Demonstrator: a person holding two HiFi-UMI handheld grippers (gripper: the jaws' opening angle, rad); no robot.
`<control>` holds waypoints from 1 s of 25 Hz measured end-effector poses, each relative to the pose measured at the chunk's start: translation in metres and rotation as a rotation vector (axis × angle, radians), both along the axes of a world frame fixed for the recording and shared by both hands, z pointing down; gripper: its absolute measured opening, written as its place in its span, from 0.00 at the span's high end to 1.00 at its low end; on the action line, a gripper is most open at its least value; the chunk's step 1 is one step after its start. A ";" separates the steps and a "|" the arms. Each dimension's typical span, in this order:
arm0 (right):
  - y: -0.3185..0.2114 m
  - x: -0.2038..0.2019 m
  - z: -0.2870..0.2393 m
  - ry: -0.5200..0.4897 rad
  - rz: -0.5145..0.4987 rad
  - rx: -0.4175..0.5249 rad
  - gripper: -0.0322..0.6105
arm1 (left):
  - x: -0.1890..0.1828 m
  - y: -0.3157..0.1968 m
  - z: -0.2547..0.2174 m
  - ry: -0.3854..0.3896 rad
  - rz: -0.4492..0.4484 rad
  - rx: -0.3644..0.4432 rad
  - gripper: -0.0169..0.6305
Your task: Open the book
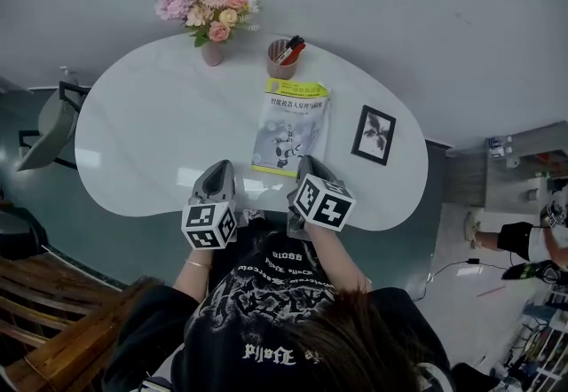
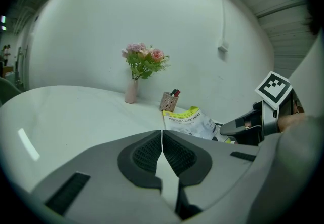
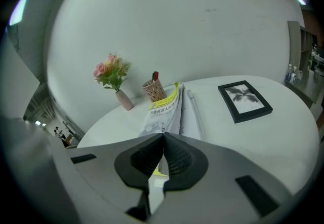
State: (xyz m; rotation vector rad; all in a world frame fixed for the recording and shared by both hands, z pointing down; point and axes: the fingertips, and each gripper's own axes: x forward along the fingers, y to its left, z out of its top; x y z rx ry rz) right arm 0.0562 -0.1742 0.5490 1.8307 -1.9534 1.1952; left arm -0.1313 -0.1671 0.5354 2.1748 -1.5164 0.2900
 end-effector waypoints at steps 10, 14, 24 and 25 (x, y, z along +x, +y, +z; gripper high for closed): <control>-0.001 -0.036 -0.008 0.032 -0.086 0.038 0.90 | -0.017 -0.002 0.004 -0.017 0.018 0.002 0.94; -0.001 -0.044 -0.009 0.029 -0.096 0.050 0.90 | -0.025 -0.001 0.003 -0.018 0.013 0.008 0.94; -0.003 -0.083 -0.021 0.047 -0.193 0.089 0.90 | -0.040 -0.001 0.000 -0.021 -0.007 0.023 0.94; -0.004 -0.088 -0.022 0.051 -0.205 0.092 0.90 | -0.041 -0.001 0.001 -0.023 -0.010 0.024 0.94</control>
